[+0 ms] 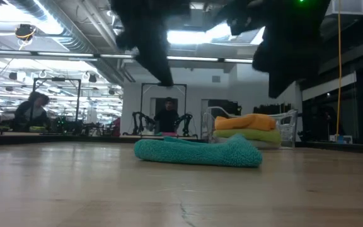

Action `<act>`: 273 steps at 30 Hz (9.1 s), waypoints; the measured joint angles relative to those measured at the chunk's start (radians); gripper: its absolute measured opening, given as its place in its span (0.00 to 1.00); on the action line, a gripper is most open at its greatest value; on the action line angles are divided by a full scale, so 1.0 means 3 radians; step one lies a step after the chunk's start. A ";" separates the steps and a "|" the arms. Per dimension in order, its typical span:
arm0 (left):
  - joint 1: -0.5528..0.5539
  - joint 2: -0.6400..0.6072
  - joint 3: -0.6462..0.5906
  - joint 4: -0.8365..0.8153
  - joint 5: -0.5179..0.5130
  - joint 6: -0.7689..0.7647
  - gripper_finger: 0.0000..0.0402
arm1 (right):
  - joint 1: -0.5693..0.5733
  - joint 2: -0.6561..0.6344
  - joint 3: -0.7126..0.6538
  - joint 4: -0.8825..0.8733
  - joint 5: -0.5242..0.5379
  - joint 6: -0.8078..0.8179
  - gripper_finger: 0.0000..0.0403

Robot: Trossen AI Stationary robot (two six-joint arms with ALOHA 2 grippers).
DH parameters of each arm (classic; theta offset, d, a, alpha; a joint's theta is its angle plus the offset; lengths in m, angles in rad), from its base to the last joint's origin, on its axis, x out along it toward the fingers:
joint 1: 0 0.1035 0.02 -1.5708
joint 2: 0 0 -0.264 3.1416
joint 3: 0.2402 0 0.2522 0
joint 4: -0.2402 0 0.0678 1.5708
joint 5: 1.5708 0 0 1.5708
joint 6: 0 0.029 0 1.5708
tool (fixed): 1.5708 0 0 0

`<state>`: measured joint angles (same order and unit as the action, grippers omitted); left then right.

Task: Fold microfiber towels
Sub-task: Fold the blue microfiber

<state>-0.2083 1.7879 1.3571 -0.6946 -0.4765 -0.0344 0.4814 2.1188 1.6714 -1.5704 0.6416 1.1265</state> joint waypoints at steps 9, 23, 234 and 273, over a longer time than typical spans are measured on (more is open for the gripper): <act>-0.0313 -0.0808 0.0005 -0.1139 0.0004 -0.1061 0.21 | 0.0051 -0.0144 -0.0018 0.0083 0.0265 0.0238 0.34; -0.0990 -0.1275 -0.0825 -0.0930 -0.0153 -0.1758 0.21 | 0.0003 -0.0243 -0.0020 0.1448 -0.0005 -0.0418 0.34; -0.0010 -0.0244 -0.1092 0.1395 -0.0818 -0.1452 0.21 | -0.0721 -0.1791 -0.2085 0.2716 -0.1790 -0.2296 0.37; -0.0169 -0.0466 -0.1094 0.1497 0.1126 0.1130 0.20 | -0.0119 -0.1211 -0.2097 0.4002 -0.1826 -0.3064 0.38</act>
<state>-0.2589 1.6482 1.0290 -0.2454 -0.1387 0.3047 0.4458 1.7556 1.0424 -0.3700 0.0937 0.2073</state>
